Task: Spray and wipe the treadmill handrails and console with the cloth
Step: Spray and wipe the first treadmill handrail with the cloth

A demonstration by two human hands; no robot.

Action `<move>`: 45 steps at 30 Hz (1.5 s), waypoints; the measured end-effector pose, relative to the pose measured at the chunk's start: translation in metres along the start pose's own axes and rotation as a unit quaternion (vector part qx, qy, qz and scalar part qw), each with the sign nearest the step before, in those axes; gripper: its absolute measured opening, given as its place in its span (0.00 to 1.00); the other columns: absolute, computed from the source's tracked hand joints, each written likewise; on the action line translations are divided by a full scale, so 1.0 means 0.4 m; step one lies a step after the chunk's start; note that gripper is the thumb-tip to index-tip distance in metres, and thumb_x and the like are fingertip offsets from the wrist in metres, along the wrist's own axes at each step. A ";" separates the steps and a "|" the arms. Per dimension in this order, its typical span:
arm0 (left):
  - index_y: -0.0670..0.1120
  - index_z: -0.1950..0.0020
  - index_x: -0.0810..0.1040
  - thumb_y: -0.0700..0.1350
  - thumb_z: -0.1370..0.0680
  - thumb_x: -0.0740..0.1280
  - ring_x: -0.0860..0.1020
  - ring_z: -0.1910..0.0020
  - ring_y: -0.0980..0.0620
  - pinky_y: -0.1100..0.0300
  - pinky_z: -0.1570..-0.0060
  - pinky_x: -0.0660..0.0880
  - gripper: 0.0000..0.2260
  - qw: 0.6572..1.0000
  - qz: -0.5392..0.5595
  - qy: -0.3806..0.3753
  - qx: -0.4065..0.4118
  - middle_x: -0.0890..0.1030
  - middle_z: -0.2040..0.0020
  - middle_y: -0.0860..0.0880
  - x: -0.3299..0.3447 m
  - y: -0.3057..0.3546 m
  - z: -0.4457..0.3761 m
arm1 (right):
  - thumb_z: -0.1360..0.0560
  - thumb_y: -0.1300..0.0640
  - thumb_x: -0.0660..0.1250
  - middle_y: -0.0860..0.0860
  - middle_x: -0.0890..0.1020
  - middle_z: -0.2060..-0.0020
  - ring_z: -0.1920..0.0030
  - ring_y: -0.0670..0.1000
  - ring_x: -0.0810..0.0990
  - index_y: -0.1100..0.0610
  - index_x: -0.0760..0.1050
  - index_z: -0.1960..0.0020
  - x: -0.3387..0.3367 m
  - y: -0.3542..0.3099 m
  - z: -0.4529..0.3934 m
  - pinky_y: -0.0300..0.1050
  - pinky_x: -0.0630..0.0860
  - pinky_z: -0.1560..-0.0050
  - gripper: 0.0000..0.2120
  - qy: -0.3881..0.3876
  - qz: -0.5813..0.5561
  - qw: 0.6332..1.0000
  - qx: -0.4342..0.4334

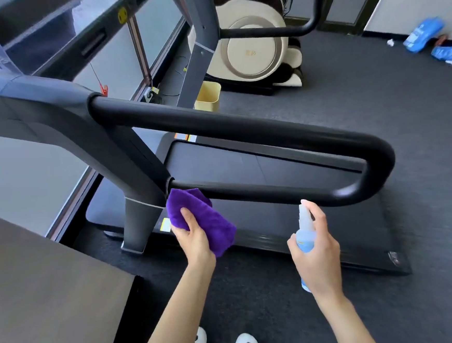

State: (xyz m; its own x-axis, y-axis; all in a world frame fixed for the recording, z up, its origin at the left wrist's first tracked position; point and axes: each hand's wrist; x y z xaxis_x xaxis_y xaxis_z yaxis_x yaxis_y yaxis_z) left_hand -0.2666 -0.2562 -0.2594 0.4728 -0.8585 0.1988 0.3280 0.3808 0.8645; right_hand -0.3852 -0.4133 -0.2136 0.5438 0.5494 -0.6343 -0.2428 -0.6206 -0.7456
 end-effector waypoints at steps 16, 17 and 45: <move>0.43 0.33 0.68 0.55 0.20 0.62 0.79 0.46 0.51 0.60 0.48 0.77 0.21 0.994 0.069 0.076 -0.045 0.78 0.40 0.46 0.003 -0.070 -0.046 | 0.30 0.70 0.70 0.41 0.80 0.46 0.53 0.56 0.80 0.42 0.64 0.32 -0.010 0.029 -0.019 0.47 0.75 0.53 0.36 0.014 0.014 1.000 0.008; 0.43 0.33 0.68 0.54 0.20 0.61 0.79 0.47 0.53 0.64 0.52 0.77 0.21 0.994 0.067 0.074 -0.036 0.78 0.40 0.47 0.003 -0.070 -0.041 | 0.30 0.70 0.70 0.43 0.81 0.46 0.53 0.57 0.81 0.41 0.64 0.32 -0.006 0.028 -0.023 0.48 0.75 0.53 0.37 0.011 0.012 1.000 0.009; 0.46 0.28 0.58 0.58 0.30 0.74 0.77 0.50 0.51 0.59 0.49 0.71 0.39 0.983 0.081 0.054 -0.154 0.75 0.37 0.48 0.203 0.004 -0.023 | 0.30 0.71 0.69 0.50 0.84 0.49 0.55 0.53 0.80 0.42 0.63 0.31 -0.004 0.016 -0.065 0.46 0.77 0.50 0.37 -0.015 -0.018 0.999 -0.025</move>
State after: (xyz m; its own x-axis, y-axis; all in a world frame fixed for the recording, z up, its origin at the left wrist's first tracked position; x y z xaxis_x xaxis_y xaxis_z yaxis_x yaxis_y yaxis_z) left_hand -0.2200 -0.3222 -0.2462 0.6171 -0.7435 0.2575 0.4659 0.6090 0.6418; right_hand -0.3666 -0.4326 -0.2120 0.5274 0.5883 -0.6130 -0.1830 -0.6259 -0.7581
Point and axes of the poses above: each hand's wrist, its own z-axis away from the middle knuckle, its own x-axis out of the palm, y = z × x
